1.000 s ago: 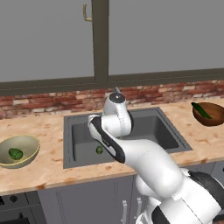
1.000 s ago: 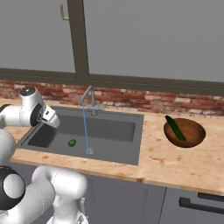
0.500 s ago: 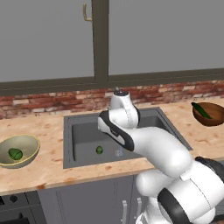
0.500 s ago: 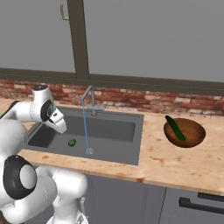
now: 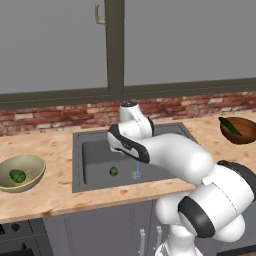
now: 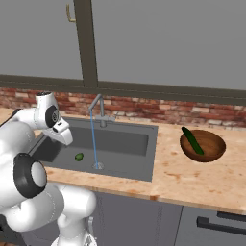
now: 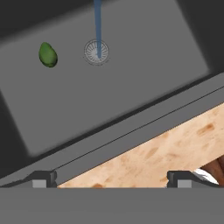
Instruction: Pick the avocados from the sink and place them in one bowl. Place the cucumber in the other bowl. Then turn off the sink faucet.
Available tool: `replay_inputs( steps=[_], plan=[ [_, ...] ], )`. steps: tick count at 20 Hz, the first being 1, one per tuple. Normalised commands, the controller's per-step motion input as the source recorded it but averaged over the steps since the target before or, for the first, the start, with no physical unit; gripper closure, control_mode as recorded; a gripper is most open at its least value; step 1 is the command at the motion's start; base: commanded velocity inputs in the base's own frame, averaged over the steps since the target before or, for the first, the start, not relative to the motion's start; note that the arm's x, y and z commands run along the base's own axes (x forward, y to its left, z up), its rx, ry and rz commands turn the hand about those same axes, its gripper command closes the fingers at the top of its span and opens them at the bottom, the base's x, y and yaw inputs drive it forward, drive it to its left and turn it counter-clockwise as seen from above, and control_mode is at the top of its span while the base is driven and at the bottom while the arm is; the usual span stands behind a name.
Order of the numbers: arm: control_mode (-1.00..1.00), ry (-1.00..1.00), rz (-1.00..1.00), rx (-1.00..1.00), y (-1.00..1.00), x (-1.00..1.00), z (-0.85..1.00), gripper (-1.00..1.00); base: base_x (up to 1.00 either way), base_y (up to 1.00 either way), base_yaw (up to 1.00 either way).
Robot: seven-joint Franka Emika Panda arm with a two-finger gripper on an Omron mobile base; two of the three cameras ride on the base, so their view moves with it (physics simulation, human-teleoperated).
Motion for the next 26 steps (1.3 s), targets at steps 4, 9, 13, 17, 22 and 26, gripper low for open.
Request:
replay_inputs(
  steps=[4, 9, 13, 17, 22, 26],
  plan=[
    [-1.00, 0.00, -0.01, 0.00, -0.12, -0.17, -0.26, -1.00, 0.00, 0.00, 0.00],
    [-1.00, 0.00, -0.01, 0.00, -0.26, -0.15, -0.28, -1.00, 0.00, 0.00, 0.00],
    [-1.00, 0.00, 0.00, 0.00, -0.07, 0.00, -0.19, -1.00, 0.00, 0.00, 0.00],
    [-1.00, 0.00, 0.00, 0.00, 0.00, 0.02, -0.17, -1.00, 0.00, 0.00, 0.00],
    [-1.00, 0.00, 0.00, 0.00, 0.00, 0.14, -0.17, -1.00, 0.00, 0.00, 0.00],
    [-1.00, 0.00, 0.00, -0.01, 0.00, 0.25, -0.19, -1.00, 0.00, 0.00, 0.00]
  ],
)
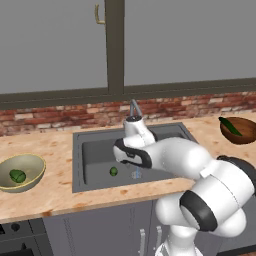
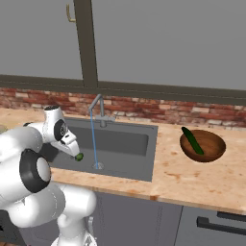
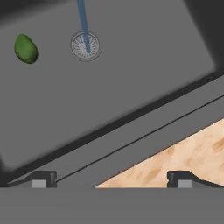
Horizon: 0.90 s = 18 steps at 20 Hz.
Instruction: Pick the avocados from the sink and place them in one bowl. Place the cucumber in the other bowl. Then turn off the sink faucet.
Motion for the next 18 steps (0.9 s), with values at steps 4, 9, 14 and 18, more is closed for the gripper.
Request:
replay_inputs(
  steps=[4, 9, 14, 18],
  plan=[
    [-1.00, 0.00, 0.00, -0.02, 0.06, 0.27, -0.15, -1.00, 0.00, 0.00, 0.00],
    [-1.00, 0.00, 0.00, -0.02, 0.19, 0.24, -0.12, -1.00, 0.00, 0.00, 0.00],
    [-1.00, 0.00, 0.00, -0.02, 0.13, 0.24, -0.17, -1.00, 0.00, 0.00, 0.00],
    [-1.00, 0.00, 0.00, 0.00, 0.00, 0.21, -0.29, -1.00, 0.00, 0.00, 0.00]
  ],
)
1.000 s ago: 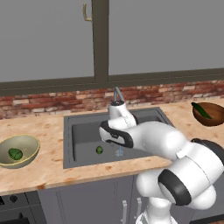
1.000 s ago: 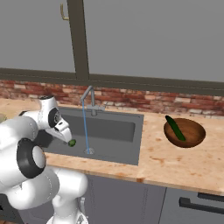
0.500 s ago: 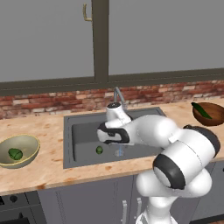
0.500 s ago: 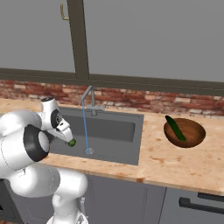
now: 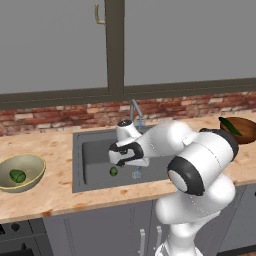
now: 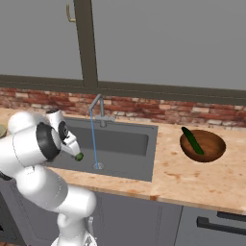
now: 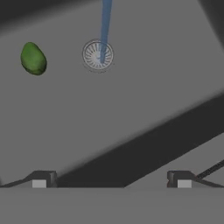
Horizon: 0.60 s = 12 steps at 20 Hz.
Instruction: Pick the avocados from the sink and place them in one bowl. Place the cucumber in the other bowl. Then turn off the sink faucet.
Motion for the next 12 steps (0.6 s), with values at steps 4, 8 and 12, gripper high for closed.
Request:
replay_inputs(
  steps=[4, 8, 12],
  plan=[
    [-1.00, 0.00, 0.00, 0.00, 0.00, 0.21, -0.25, -1.00, 0.00, 0.00, 0.00],
    [-1.00, 0.00, 0.00, -0.01, 0.07, 0.22, -0.15, -1.00, 0.00, 0.00, 0.00],
    [-1.00, 0.00, 0.00, -0.02, 0.08, 0.20, -0.19, -1.00, 0.00, 0.00, 0.00]
  ],
)
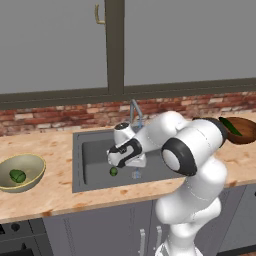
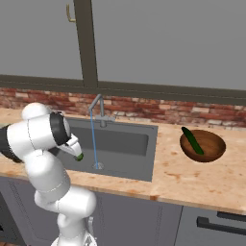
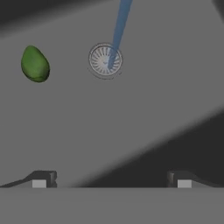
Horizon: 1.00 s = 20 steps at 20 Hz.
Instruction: Pick the avocados from the sink and place them in one bowl. Place the cucumber in the other bowl. Then turn off the sink faucet.
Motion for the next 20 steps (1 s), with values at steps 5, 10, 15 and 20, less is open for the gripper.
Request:
replay_inputs(
  steps=[5, 10, 15, 20],
  plan=[
    [-1.00, 0.00, 0.00, -0.02, 0.08, 0.21, -0.21, -1.00, 0.00, 0.00, 0.00],
    [-1.00, 0.00, 0.00, -0.02, 0.07, 0.26, -0.22, -1.00, 0.00, 0.00, 0.00],
    [-1.00, 0.00, 0.00, -0.01, 0.07, 0.26, -0.23, -1.00, 0.00, 0.00, 0.00],
    [-1.00, 0.01, 0.00, -0.03, 0.15, 0.26, -0.25, -1.00, 0.00, 0.00, 0.00]
  ],
)
